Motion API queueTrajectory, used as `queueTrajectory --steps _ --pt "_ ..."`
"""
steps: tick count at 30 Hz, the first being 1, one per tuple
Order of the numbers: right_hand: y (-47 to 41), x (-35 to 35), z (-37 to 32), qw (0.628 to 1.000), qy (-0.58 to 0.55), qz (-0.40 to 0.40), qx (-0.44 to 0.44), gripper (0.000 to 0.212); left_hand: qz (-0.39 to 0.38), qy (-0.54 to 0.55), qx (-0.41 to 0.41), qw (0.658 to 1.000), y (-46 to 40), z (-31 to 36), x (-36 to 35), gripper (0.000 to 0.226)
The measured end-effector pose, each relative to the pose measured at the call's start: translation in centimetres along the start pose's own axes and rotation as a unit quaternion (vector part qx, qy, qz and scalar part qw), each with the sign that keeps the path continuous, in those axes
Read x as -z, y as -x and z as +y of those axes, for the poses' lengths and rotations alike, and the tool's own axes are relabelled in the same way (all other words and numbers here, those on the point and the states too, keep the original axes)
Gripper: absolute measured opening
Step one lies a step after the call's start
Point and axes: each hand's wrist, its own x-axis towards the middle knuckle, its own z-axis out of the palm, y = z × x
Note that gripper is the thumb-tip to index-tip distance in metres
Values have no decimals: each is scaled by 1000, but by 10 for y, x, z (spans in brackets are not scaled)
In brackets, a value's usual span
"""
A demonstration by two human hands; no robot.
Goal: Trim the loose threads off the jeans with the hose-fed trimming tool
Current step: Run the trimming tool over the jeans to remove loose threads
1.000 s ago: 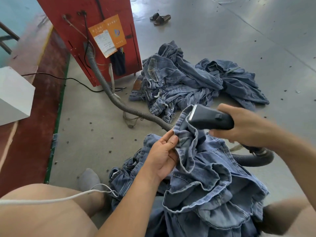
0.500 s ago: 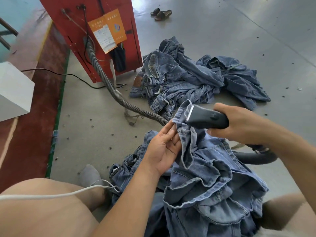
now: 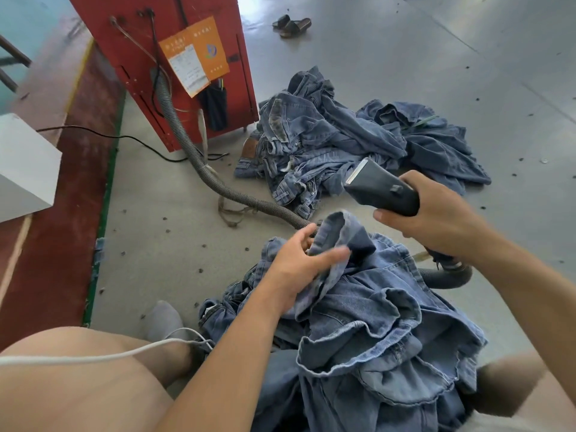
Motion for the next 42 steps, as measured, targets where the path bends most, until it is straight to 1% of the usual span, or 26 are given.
queueTrajectory --steps 2,3,5,6,7,8,10,12,13,15,16,17,18,19,20,21,23,25,28,31,33,35,38,39,40,42 --pt "-4 -4 5 999 30 -11 -6 35 57 -163 -84 981 -2 -4 -2 46" --pt "-5 -7 6 999 44 -15 -7 33 133 -265 -138 945 -2 -8 -2 44" --pt "-7 -11 8 998 58 -19 -8 32 308 -393 -248 830 1 -17 3 40" --pt "-6 -13 11 998 60 -21 -6 33 348 -406 -283 796 3 -26 9 34" --pt "-5 -14 13 998 61 -24 -4 32 344 -410 -296 791 6 -36 13 32" --pt "-4 -15 14 998 60 -28 -3 32 288 -401 -281 823 6 -47 17 33" --pt "-3 -16 16 998 57 -36 -2 31 117 -382 -119 909 8 -69 18 35" --pt "-1 -17 17 997 59 -42 -4 30 78 -310 49 946 8 -89 14 9" --pt "0 -17 18 997 58 -46 -5 30 102 -250 112 957 6 -95 12 15" --pt "1 -20 19 997 57 -54 -8 29 139 -185 185 955 -1 -105 18 63" --pt "1 -22 19 997 58 -58 -8 28 143 -243 202 938 -4 -110 25 80" --pt "0 -23 20 996 60 -60 -8 28 149 -335 212 906 -6 -115 32 83" --pt "-1 -24 20 996 61 -61 -9 28 159 -414 214 870 -6 -117 40 72" --pt "-2 -24 20 996 61 -62 -10 29 172 -452 198 852 -6 -118 49 54" --pt "-3 -24 19 996 61 -63 -10 29 193 -439 170 861 -7 -114 55 38" --pt "-3 -24 19 996 60 -65 -11 29 223 -383 119 889 -10 -109 60 28" --pt "-5 -23 19 996 56 -69 -15 29 287 -203 27 936 -18 -84 66 28" --pt "-8 -21 18 996 45 -72 -20 29 280 -114 -33 953 -28 -46 67 34" --pt "-12 -15 13 996 43 -80 -22 29 185 -90 -61 977 -40 -5 64 46" --pt "-15 -11 12 995 50 -87 -26 33 28 -61 -15 998 -53 1 65 59" --pt "-16 -12 15 994 49 -93 -34 33 -88 -114 20 989 -57 -1 70 61" --pt "-16 -16 18 993 50 -96 -37 30 -136 -249 42 958 -60 -8 78 57" --pt "-16 -23 23 990 75 -116 -28 29 -70 -490 23 868 -74 -27 90 33" --pt "-16 -26 24 989 82 -122 -24 32 -25 -503 10 864 -76 -31 92 26" --pt "-16 -29 26 988 85 -125 -21 38 16 -474 -7 880 -77 -32 92 23" --pt "-16 -34 28 989 83 -122 -19 50 70 -303 -26 950 -76 -24 92 21"
